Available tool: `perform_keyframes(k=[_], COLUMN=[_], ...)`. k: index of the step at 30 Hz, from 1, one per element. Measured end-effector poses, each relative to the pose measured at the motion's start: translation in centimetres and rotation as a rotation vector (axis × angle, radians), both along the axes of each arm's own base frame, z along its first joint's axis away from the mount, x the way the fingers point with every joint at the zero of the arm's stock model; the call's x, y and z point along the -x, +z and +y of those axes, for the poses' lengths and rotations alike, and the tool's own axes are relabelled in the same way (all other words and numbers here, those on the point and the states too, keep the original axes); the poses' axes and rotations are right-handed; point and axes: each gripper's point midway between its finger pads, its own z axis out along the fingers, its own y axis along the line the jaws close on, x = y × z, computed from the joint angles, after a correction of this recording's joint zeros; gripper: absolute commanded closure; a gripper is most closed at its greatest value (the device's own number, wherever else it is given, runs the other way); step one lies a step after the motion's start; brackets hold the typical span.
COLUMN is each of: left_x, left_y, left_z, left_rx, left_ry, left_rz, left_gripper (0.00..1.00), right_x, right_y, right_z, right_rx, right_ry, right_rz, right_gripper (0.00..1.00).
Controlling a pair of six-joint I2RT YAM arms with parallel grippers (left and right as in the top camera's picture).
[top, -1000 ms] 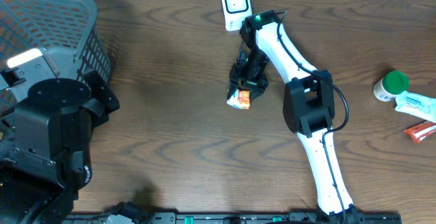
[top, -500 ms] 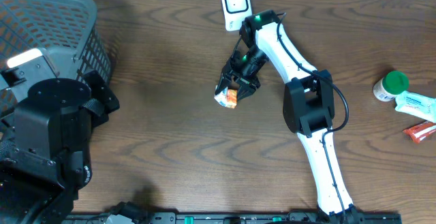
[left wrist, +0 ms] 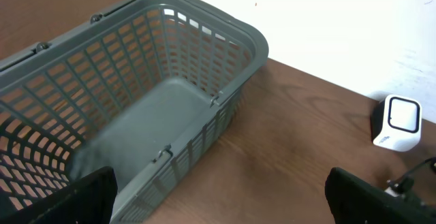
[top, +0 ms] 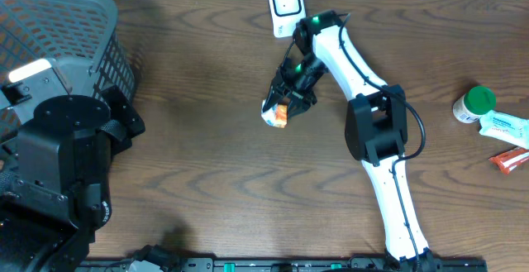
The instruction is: Scan the item barcode
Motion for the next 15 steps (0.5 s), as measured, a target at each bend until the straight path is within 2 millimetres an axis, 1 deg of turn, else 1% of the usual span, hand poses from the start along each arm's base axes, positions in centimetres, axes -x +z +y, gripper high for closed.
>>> perform_keyframes(k=[4, 6, 8, 10, 12, 14, 15], left_x=[0.0, 0.0, 0.0, 0.0, 0.0, 0.0, 0.0], left_y=[0.0, 0.0, 0.0, 0.0, 0.0, 0.0, 0.0], left_z=[0.0, 0.0, 0.0, 0.0, 0.0, 0.0, 0.0], left_rx=[0.0, 0.0, 0.0, 0.0, 0.0, 0.0, 0.0], left_ry=[0.0, 0.0, 0.0, 0.0, 0.0, 0.0, 0.0], left_rz=[0.0, 0.0, 0.0, 0.0, 0.0, 0.0, 0.0], left_gripper=[0.02, 0.02, 0.02, 0.02, 0.02, 0.02, 0.02], right_x=[-1.9, -2.5, -2.7, -2.8, -2.8, -2.6, -2.6], right_y=[1.7, 2.7, 4.2, 6.3, 9.1, 12.6, 13.6], right_z=[-0.2, -0.5, -0.9, -1.3, -1.9, -2.7, -3.0], right_rx=[-0.006, 0.02, 0.047, 0.07, 0.094, 0.124, 0.136], right_ry=[-0.008, -0.013, -0.019, -0.028, -0.036, -0.041, -0.043], right_rz=[-0.096, -0.143, -0.19, -0.244, -0.322, -0.435, -0.473], right_gripper=[0.55, 0.55, 0.55, 0.54, 0.53, 0.53, 0.53])
